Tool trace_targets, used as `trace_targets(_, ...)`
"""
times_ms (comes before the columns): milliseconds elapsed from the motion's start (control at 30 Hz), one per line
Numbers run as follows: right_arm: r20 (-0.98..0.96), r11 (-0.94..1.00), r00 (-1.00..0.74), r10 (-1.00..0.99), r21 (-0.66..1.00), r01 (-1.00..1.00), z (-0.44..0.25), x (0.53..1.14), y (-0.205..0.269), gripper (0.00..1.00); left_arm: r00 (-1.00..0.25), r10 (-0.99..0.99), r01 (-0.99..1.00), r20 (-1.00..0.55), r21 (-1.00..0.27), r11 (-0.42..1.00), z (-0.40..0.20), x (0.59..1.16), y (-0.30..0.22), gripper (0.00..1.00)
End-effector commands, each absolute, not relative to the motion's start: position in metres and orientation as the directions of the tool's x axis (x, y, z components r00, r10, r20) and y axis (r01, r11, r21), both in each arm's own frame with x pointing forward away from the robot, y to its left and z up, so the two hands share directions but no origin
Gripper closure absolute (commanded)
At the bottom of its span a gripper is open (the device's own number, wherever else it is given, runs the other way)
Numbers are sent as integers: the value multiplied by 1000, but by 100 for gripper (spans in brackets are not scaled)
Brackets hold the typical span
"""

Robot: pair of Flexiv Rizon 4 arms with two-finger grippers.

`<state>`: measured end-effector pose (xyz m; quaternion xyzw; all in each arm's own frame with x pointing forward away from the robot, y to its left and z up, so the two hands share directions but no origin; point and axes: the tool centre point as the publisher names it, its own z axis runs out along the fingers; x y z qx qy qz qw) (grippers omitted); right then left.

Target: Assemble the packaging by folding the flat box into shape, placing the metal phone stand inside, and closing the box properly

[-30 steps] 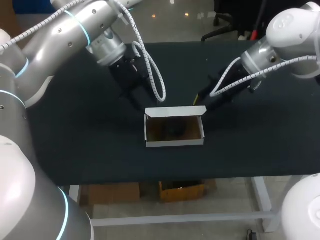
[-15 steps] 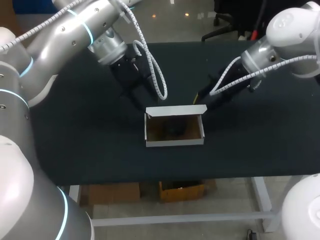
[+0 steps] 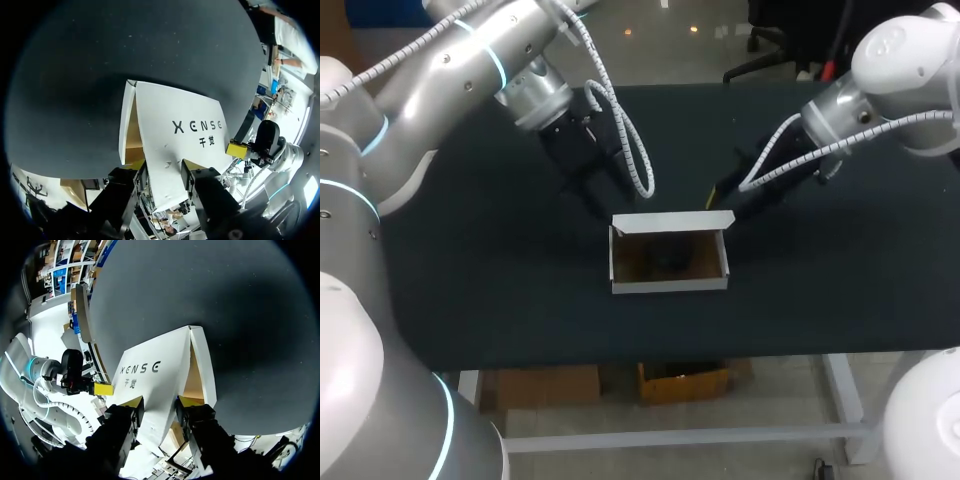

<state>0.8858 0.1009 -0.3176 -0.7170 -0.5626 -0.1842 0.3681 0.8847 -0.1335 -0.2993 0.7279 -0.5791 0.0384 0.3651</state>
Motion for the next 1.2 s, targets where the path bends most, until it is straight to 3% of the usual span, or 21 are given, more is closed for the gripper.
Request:
trace_targets(33,681,-95,300,668,-322,942,-319,885,106,61,327,-813,-860,481,508,-46,-303,890,-139,57)
trace_targets(1200,676,-98,311,668,-334,937,-333,876,101,61,328,-806,-857,493,513,-35,-316,881,-130,56)
